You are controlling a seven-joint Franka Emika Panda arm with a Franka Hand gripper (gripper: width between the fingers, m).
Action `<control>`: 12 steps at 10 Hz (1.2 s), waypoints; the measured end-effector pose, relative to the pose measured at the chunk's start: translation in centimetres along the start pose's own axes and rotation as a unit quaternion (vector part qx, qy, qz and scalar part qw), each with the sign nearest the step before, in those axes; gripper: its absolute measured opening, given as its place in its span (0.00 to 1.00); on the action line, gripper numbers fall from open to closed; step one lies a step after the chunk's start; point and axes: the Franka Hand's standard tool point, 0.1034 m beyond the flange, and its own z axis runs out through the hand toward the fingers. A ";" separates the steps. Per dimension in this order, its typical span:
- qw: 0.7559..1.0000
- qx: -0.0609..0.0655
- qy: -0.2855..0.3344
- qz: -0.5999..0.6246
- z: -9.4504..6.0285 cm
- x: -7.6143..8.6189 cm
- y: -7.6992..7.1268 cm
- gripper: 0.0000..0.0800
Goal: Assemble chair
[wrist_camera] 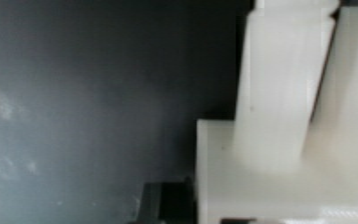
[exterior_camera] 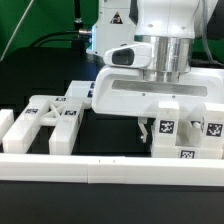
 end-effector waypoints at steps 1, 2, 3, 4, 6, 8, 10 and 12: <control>1.000 0.002 -0.009 -0.007 -0.2 0.0 0.0 0.04; 0.999 0.007 -0.036 -0.020 -2.2 0.7 1.9 0.04; 0.999 0.004 -0.026 -0.019 -4.8 2.1 3.3 0.04; 0.999 0.002 -0.030 -0.028 -5.3 2.6 3.7 0.04; 0.994 0.004 -0.108 -0.032 -5.5 2.8 3.6 0.04; 0.983 0.010 -0.181 -0.029 -5.4 1.8 3.5 0.04; 0.969 0.014 -0.248 -0.016 -5.5 1.6 4.4 0.04; 0.948 0.021 -0.316 -0.018 -6.2 1.1 5.0 0.04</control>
Offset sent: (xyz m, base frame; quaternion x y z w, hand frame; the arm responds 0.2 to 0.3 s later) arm 0.0270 -0.0350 0.0532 -0.0284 -0.0230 -0.0709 0.9968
